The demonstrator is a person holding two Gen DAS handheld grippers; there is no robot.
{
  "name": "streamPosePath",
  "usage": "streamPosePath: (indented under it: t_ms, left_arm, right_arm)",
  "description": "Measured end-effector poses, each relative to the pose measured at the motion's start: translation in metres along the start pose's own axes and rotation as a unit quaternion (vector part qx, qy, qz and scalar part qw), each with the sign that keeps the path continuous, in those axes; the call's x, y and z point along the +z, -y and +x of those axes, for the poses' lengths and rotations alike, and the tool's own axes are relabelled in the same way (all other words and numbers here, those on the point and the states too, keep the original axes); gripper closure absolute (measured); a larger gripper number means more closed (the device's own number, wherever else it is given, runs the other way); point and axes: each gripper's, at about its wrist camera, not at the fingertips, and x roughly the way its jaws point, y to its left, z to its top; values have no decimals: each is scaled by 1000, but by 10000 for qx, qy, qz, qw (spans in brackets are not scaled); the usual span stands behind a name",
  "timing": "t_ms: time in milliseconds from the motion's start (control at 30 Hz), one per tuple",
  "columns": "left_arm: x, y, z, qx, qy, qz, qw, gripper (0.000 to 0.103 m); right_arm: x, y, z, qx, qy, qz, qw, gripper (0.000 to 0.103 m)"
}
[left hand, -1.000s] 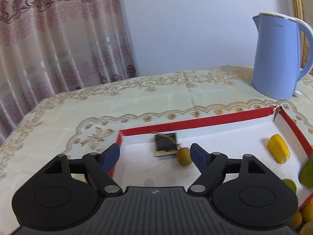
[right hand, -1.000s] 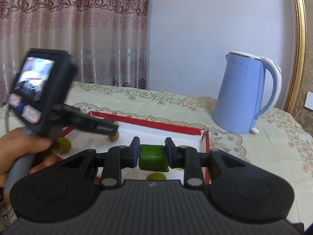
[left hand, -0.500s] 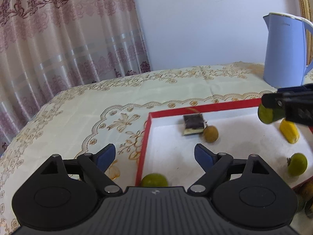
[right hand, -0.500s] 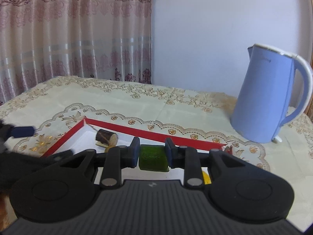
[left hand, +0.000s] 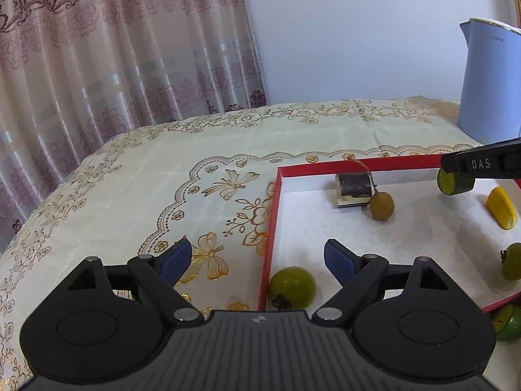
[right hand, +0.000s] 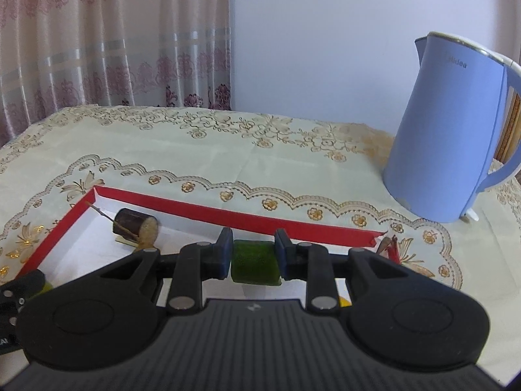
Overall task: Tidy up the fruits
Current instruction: 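Lower the green cucumber piece into the tray and open the right tool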
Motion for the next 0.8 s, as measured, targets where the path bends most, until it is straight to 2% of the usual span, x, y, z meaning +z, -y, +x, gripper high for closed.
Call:
streamPosePath:
  t_ms: [267, 500, 700, 767, 800]
  left_arm:
    - [-1, -3, 1, 12, -54, -68, 10000, 14]
    - [-1, -3, 0, 45, -62, -71, 9999, 14]
    - [-1, -3, 0, 55, -73, -77, 9999, 14]
    - [-1, -2, -1, 77, -73, -67, 9999, 14]
    - [-1, -2, -1, 98, -77, -63, 9999, 12]
  right_arm:
    - [-5, 0, 11, -12, -198, 43, 9998, 76]
    - [-2, -4, 5, -56, -80, -10, 10000, 59]
    - [0, -3, -5, -36, 13, 3, 10000, 59]
    - [1, -3, -13, -26, 98, 13, 9999, 56]
    - [1, -3, -18, -30, 154, 14, 9999, 49]
